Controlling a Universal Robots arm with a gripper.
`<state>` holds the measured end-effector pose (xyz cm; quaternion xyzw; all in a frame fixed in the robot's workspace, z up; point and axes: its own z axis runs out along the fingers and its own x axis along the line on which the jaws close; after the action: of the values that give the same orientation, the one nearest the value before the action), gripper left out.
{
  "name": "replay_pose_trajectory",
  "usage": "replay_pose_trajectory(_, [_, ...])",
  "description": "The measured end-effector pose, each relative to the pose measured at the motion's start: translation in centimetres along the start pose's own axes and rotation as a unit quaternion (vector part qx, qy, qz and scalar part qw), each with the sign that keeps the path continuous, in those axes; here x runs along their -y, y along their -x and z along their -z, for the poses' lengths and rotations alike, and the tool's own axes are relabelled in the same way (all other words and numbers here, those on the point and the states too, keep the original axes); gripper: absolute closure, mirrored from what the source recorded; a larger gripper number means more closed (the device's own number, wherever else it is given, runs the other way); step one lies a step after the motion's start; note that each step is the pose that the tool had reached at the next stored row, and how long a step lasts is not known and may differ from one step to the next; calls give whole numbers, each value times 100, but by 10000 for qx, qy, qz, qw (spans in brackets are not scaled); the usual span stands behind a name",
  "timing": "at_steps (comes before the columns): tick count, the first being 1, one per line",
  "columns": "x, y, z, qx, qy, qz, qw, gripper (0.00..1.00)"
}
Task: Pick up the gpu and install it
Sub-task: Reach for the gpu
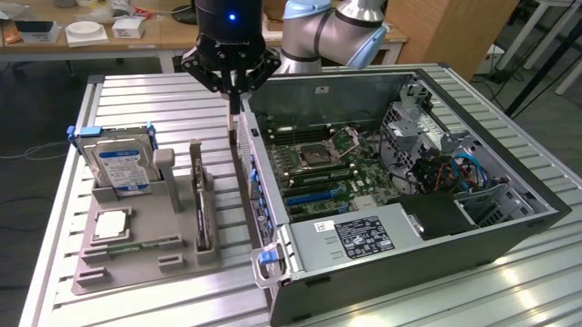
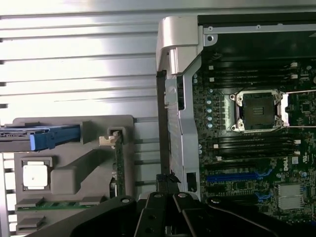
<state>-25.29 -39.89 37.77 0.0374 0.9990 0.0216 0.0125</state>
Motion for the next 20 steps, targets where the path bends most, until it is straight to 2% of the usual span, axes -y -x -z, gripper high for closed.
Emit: replay_pose_trajectory(20, [25,-314,-39,-1,-2,0,10000,89])
